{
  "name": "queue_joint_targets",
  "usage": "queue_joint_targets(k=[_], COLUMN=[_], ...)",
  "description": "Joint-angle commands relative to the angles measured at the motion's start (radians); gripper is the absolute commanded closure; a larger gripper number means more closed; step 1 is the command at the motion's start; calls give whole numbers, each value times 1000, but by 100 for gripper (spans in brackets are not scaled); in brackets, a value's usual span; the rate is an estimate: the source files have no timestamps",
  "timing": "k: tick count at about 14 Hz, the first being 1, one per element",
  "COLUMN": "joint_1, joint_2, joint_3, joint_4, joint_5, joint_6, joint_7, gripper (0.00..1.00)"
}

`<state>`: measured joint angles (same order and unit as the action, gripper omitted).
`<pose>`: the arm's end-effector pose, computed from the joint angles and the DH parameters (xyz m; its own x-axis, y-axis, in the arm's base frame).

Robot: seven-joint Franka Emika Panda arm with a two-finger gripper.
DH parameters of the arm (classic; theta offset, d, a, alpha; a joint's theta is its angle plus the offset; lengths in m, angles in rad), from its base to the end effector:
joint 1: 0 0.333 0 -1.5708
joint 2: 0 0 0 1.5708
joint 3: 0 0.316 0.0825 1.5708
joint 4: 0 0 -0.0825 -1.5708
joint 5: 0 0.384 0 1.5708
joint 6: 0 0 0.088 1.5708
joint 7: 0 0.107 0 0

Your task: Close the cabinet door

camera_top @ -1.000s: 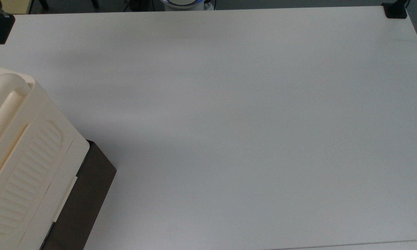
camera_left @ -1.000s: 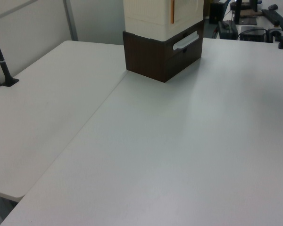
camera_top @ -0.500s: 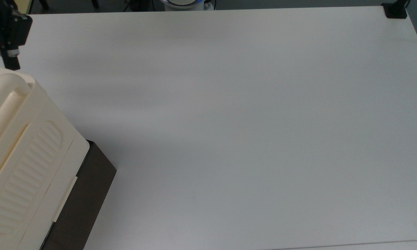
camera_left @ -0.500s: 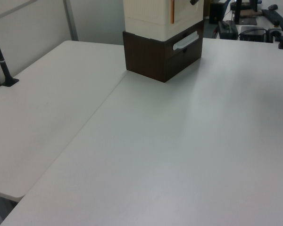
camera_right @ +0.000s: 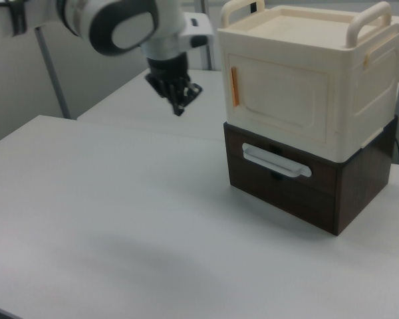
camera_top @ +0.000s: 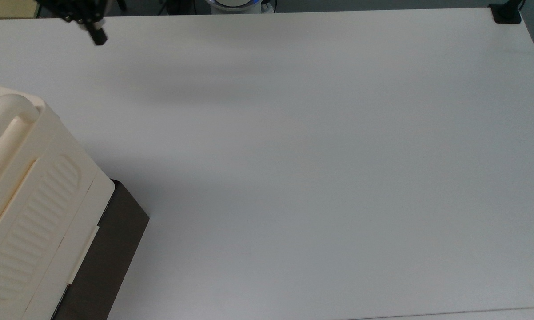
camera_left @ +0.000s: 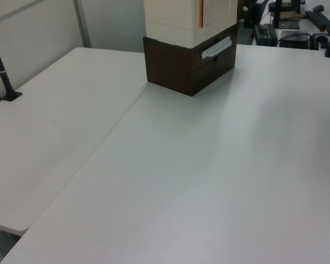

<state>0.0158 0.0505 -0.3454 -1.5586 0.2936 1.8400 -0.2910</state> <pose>0.5718 -0.1655 0.6329 0.9508 -0.1072 0.2906 -0.0500 -0.9790 -0.1978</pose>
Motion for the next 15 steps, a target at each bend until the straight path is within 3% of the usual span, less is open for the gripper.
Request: queue_joint_targets(k=[1,3,4,8,12,15], joint_1=[-4,10,25,68,98,96], joint_2=[-43,-55,-70,-90,-81,-69], joint_3=[110,147,170,180,181,181], joint_4=[-6,-6,-6,-11,-24,-31], joint_5=[-129,-190,-224,-226,-228,-290], joint_6=[-96,-166,-212,-260,-188,-134], joint_7=[223,278,309,339,331,331], gripper=[61,27,0,0,0,0])
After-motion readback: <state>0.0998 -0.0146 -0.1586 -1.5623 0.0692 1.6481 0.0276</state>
